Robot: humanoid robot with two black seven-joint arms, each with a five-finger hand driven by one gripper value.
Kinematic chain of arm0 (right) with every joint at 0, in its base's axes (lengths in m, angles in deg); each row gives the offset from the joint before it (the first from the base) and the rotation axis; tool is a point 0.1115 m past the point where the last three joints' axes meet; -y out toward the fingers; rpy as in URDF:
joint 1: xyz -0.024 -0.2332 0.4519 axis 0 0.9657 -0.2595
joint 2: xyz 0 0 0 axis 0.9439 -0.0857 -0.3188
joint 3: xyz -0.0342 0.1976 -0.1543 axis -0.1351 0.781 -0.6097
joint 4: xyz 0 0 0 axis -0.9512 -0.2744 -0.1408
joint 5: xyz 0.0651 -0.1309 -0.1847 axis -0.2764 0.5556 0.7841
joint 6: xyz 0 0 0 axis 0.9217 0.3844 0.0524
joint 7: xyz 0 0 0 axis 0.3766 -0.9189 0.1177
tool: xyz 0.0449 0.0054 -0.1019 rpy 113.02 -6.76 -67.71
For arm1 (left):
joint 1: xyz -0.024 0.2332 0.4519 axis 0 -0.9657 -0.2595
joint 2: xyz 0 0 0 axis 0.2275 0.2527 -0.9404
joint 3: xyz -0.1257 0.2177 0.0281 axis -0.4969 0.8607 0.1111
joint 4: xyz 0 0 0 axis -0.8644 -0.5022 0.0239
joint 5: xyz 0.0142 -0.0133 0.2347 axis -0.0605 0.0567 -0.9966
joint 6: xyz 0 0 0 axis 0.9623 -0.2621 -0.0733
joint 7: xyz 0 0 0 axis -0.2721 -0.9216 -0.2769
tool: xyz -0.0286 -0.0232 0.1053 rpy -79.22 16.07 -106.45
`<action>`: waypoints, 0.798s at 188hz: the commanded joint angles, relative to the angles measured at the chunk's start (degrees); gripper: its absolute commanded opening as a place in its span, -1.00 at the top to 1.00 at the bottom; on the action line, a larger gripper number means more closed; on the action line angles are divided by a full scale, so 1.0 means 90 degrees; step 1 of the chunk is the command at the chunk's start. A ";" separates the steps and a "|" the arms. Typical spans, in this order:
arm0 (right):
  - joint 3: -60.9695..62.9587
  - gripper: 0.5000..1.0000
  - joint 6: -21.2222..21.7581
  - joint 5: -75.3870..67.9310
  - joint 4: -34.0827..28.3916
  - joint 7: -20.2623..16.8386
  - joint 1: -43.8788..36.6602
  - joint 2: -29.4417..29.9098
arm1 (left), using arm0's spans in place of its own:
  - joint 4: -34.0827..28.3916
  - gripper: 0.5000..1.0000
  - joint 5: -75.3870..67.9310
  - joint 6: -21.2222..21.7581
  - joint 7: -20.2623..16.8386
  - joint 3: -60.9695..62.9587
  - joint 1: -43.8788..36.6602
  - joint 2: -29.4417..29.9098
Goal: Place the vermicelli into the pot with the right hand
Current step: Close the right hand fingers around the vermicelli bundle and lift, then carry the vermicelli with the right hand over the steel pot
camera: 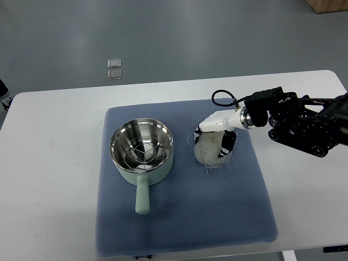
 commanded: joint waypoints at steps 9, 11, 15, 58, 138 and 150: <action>-0.0025 1.00 0.0032 -0.0001 -0.0010 0.0105 -0.0044 -0.0007 | 0.0000 -1.00 0.0000 0.0000 0.0001 0.0000 0.0000 0.0000; -0.0025 1.00 0.0032 -0.0001 -0.0010 0.0115 -0.0044 -0.0007 | 0.0000 -1.00 0.0000 0.0000 0.0001 0.0000 0.0000 0.0000; -0.0025 1.00 0.0032 -0.0001 -0.0010 0.0115 -0.0044 -0.0017 | 0.0000 -1.00 0.0000 0.0000 0.0001 0.0000 0.0000 0.0000; -0.0015 1.00 0.0081 -0.0010 -0.0010 0.0252 -0.0181 -0.0046 | 0.0000 -1.00 0.0000 0.0000 0.0001 0.0000 0.0000 0.0000; 0.0082 1.00 0.0891 -0.0284 -0.0030 0.0428 -0.1206 -0.0124 | 0.0000 -1.00 0.0000 0.0000 0.0001 0.0000 0.0000 0.0000; 0.0082 1.00 0.1008 -0.0372 -0.0030 0.0515 -0.1381 -0.0056 | 0.0000 -1.00 0.0000 0.0000 0.0001 0.0000 0.0000 0.0000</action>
